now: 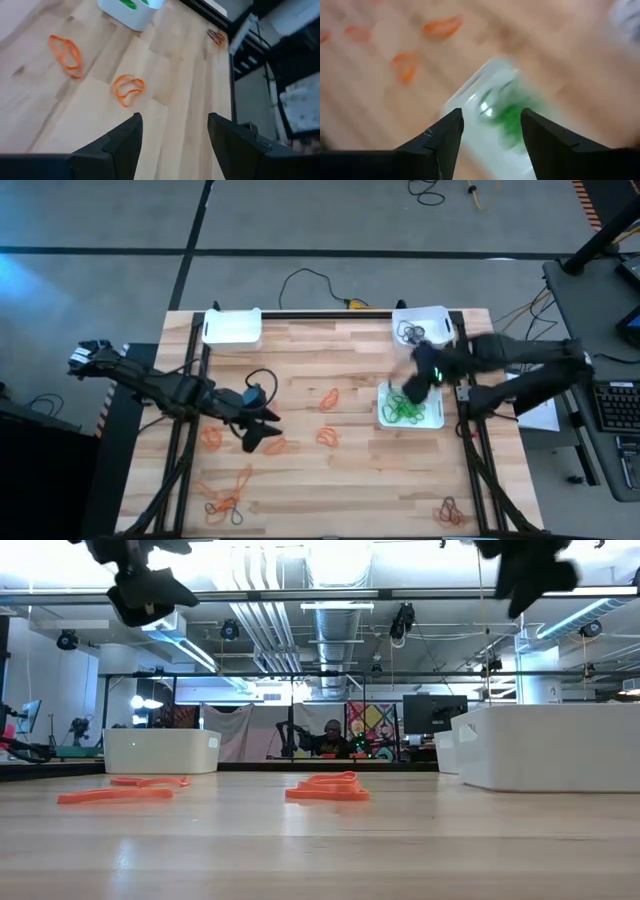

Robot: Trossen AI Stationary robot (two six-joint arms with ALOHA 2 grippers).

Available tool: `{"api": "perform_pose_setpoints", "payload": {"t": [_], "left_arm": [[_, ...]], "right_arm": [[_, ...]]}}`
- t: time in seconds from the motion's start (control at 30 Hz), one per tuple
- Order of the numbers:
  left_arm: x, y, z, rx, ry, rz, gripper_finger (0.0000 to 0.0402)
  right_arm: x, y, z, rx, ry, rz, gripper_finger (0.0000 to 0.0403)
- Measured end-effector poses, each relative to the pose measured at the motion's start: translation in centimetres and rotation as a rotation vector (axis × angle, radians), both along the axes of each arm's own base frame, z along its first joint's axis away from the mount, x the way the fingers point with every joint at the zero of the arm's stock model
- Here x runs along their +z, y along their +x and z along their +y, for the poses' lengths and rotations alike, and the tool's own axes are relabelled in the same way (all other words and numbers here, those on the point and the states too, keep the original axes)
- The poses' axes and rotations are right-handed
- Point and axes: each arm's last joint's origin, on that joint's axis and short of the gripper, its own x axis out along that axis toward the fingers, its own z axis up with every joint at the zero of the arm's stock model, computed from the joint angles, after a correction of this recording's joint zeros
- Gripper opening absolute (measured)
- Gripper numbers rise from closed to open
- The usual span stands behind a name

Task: Sort rubber bands into baskets
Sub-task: Put the black rubber band into the top right white bin

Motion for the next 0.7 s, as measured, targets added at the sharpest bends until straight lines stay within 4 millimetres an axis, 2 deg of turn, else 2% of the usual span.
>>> {"api": "perform_pose_setpoints", "payload": {"t": [0.27,0.43,0.6,0.7], "left_arm": [[0.0,-0.9,-2.2,-0.099,0.120,-0.032,0.0208],[0.2,-1.2,-3.1,-0.127,0.124,-0.053,0.0208],[0.4,-1.2,-3.3,-0.116,0.153,-0.085,0.0208],[0.4,-1.2,-3.3,-0.115,0.152,-0.087,0.0208]], "right_arm": [[-2.9,1.6,11.0,0.034,0.269,0.196,0.0192],[-4.9,1.8,16.9,-0.044,0.438,0.352,0.0192],[-8.8,1.5,20.4,-0.193,0.485,0.631,0.0192],[-10.8,1.8,21.5,-0.209,0.490,0.689,0.0192]]}}
